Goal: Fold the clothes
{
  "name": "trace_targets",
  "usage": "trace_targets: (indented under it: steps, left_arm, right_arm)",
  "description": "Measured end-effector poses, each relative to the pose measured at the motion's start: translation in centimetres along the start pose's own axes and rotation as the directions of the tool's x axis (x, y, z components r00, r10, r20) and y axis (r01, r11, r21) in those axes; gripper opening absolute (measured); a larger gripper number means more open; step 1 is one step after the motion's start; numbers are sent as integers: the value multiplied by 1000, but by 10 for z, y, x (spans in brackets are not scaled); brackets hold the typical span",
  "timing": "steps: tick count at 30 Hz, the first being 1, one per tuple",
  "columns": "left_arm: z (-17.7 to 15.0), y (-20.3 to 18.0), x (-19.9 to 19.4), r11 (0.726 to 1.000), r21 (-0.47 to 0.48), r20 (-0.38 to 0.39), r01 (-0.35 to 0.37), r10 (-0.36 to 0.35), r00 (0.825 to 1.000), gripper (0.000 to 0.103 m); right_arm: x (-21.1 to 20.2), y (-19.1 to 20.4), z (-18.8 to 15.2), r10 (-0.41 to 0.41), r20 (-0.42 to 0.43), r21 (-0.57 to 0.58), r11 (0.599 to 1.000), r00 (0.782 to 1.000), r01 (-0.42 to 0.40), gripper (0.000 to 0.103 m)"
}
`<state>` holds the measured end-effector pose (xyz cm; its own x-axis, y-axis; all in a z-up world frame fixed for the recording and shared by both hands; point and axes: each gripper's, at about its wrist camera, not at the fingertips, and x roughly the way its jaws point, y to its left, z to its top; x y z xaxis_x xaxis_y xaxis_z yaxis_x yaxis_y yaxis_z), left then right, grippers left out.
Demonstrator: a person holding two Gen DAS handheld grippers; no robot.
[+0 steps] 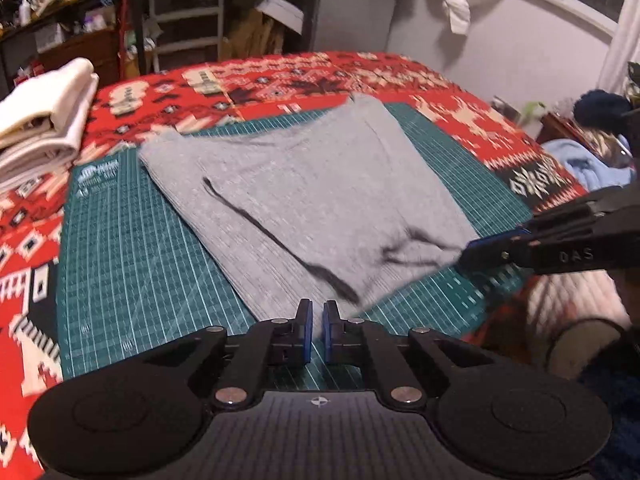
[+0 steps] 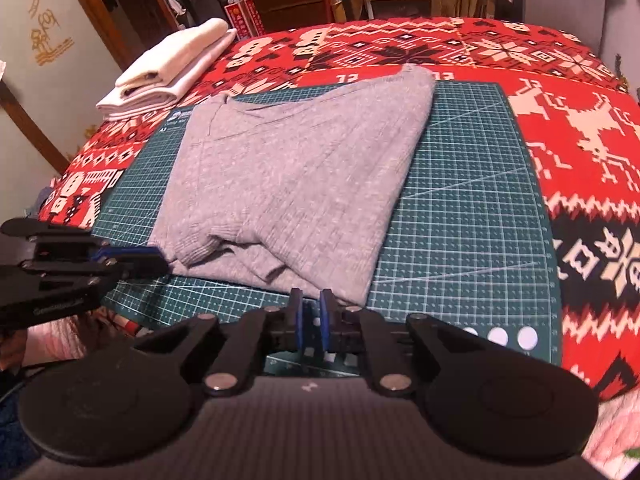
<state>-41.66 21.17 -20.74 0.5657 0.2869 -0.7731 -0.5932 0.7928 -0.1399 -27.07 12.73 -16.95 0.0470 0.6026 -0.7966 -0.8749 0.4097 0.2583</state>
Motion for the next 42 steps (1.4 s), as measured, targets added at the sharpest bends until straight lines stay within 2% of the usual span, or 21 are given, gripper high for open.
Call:
trace_targets:
  steps: [3,5,6,9,12,15,16,17,19,22,27,30,34,35,37,42]
  left_arm:
    - [0,6,-11,998,-69,8,0,0,1000,16]
    - [2,14,-17,991,-132,23,-16,20,1000,37]
    - [3,20,-18,986,-162,23,-26,30,999,39]
    - [4,33,-11,970,-242,-3,-23,23,1000,39]
    - [4,43,-3,948,-317,-17,-8,3,1000,39]
    - [7,41,-2,947,-322,-29,-16,7,1000,35]
    - [8,40,-2,951,-308,-34,-26,17,999,33]
    - [7,38,-2,955,-295,-38,-37,28,999,22]
    - [5,38,-1,951,-307,-44,-33,20,999,6]
    - [3,37,-3,949,-313,-40,-28,16,999,4]
    - [-1,38,-21,949,-315,-42,-15,2,999,4]
    - [-7,32,-29,951,-309,-70,-3,-20,997,4]
    - [-17,27,-30,957,-291,-105,-18,-13,994,6]
    - [-18,29,-31,953,-303,-102,-24,-8,995,9]
    - [-18,35,-38,946,-324,-80,-16,-10,997,9]
    - [4,39,-44,945,-326,4,6,-5,1000,11]
  right_arm:
    - [-9,-7,-1,-2,37,29,1000,999,1,12]
    - [-13,-16,0,-5,60,72,997,998,1,13]
    - [-14,-19,1,-11,67,84,996,998,5,14]
    - [-16,-28,5,-18,84,118,993,996,8,20]
    - [-6,-31,9,-12,62,133,991,998,3,23]
    - [-2,-28,9,-17,52,118,993,998,11,23]
    - [-1,-26,8,-22,52,108,994,998,16,15]
    - [-1,-24,8,-26,52,98,995,998,20,10]
    - [0,-20,6,-34,51,77,997,998,30,8]
    - [2,-14,4,-46,50,46,998,998,44,6]
    - [-16,-9,-2,-22,34,29,999,999,21,6]
    - [-24,-6,-12,-11,-2,17,1000,1000,11,6]
    - [-25,-7,-26,6,-33,26,1000,999,-5,9]
    - [-27,-10,-26,11,-27,42,999,1000,-9,12]
    - [-32,-18,-25,19,-14,75,997,1000,-18,12]
    - [-44,-31,-3,-15,85,71,997,996,9,13]
